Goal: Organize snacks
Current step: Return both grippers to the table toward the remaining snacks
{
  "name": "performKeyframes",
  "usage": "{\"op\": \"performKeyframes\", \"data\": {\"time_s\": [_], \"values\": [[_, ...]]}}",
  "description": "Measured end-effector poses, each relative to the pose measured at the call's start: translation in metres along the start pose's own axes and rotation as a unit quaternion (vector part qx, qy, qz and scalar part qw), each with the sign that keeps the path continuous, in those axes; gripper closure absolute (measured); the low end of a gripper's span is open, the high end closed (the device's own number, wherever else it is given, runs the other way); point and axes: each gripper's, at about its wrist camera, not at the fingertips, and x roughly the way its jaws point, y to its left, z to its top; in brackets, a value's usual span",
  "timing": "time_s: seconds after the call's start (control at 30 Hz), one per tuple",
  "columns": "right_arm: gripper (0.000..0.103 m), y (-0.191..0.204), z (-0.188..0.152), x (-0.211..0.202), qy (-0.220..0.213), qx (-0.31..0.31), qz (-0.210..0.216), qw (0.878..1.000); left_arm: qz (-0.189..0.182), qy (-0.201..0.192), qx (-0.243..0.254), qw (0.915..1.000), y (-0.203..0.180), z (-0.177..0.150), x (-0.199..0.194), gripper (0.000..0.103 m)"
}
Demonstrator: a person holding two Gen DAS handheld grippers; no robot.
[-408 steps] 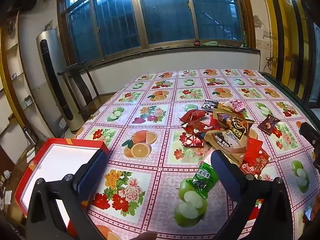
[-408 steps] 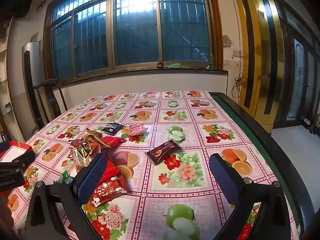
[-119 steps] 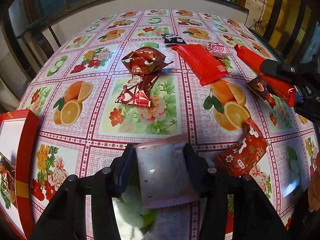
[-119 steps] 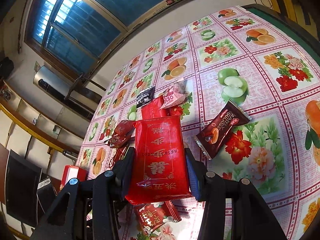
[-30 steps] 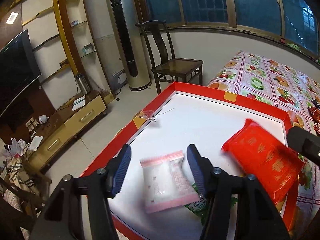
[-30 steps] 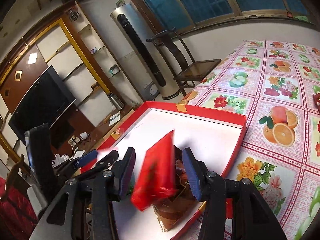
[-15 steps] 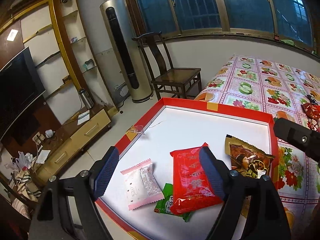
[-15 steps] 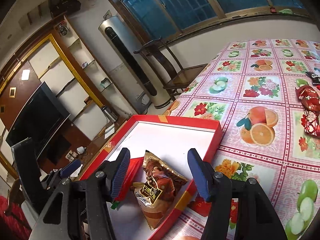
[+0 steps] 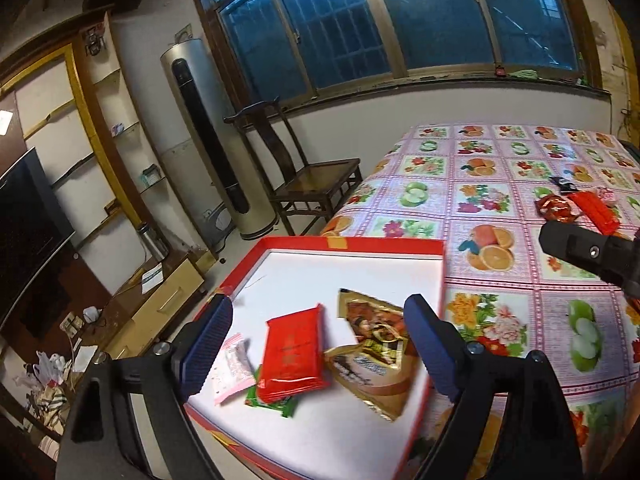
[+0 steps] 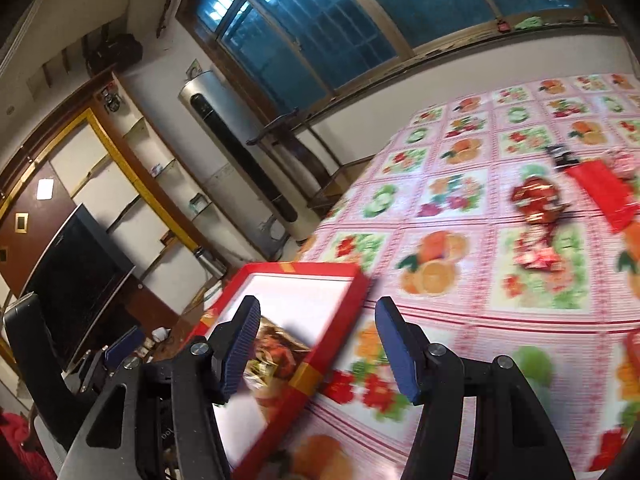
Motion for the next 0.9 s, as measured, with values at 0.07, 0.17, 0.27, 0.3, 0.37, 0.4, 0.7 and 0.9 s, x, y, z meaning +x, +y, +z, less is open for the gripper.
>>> {"op": "performKeyframes", "data": {"time_s": [0.07,0.17,0.27,0.3,0.37,0.4,0.7,0.9], "values": [[0.038,-0.021,0.006,-0.026,-0.008,0.004,-0.025,1.000,-0.030,-0.004,0.019,0.9994,-0.024,0.003,-0.008,0.016],[0.039,-0.063,0.025,-0.075,-0.029,-0.001,-0.093,0.995,-0.093,0.004,0.045,0.9946,-0.063,0.011,-0.015,0.015],[0.034,-0.119,0.050,-0.130,-0.062,0.002,-0.188,0.980,-0.165,0.029,0.065,0.9837,-0.105,0.018,-0.017,0.015],[0.034,-0.139,0.059,-0.145,-0.069,0.008,-0.218,0.973,-0.187,0.038,0.070,0.9792,-0.118,0.021,-0.018,0.015],[0.034,-0.184,0.076,-0.176,-0.071,0.040,-0.272,0.959,-0.209,0.049,0.081,0.9733,-0.145,0.024,-0.018,0.015],[0.034,-0.205,0.082,-0.187,-0.072,0.064,-0.292,0.952,-0.217,0.053,0.088,0.9707,-0.159,0.027,-0.018,0.015],[0.034,-0.268,0.081,-0.170,-0.018,0.170,-0.246,0.954,-0.266,0.060,0.146,0.9510,-0.244,0.034,-0.011,0.015],[0.034,-0.263,0.080,-0.145,0.017,0.186,-0.245,0.952,-0.319,0.047,0.201,0.9249,-0.270,0.028,-0.004,0.015]]}}
